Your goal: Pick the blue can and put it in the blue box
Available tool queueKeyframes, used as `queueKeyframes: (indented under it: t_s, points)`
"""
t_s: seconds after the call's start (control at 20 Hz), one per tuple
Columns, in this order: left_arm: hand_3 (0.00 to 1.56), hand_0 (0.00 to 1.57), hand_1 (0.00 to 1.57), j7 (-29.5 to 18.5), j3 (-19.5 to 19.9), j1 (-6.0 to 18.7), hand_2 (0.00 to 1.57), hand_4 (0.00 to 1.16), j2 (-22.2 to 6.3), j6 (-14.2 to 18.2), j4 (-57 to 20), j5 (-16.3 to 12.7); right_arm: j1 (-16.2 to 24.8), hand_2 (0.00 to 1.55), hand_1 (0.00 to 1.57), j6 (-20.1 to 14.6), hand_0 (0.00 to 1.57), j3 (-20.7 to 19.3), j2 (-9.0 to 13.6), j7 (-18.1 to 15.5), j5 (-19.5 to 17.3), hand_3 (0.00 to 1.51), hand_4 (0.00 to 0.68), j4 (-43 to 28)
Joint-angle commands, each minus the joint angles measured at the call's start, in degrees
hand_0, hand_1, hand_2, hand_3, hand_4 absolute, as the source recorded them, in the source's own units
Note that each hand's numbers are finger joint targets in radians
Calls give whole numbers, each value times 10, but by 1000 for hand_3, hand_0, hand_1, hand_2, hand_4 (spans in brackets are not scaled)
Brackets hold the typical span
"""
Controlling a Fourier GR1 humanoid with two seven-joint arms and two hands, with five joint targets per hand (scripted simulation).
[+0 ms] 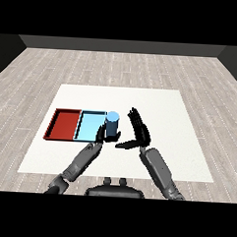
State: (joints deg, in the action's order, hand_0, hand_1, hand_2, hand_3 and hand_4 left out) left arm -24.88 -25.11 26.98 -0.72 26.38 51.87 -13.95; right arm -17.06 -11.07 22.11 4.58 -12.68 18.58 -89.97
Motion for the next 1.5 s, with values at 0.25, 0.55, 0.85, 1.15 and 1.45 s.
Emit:
queueKeyframes:
  t_s: [0.25,0.55,0.85,1.15,1.45]
  points:
    - [1494,1571,1571,24,60,41,1571,1137,-25,-19,-42,15,109,0,0,40,0,-106,72,3,60,0,0,-150]
    - [1493,1571,1571,68,105,34,1571,1134,-118,-42,-57,15,145,0,0,49,0,-145,75,-30,58,0,0,-122]
    - [1502,1571,1571,104,159,78,1571,1090,-142,-48,-183,8,136,0,0,70,0,-185,91,-22,77,0,0,-95]
    - [1486,1571,1571,159,172,166,1571,1051,-156,-35,-322,38,120,0,0,52,0,-177,74,-28,46,0,0,-66]
    - [1378,1571,1571,187,152,208,1502,987,-131,-33,-440,79,92,0,0,63,0,-202,59,-40,65,0,0,6]
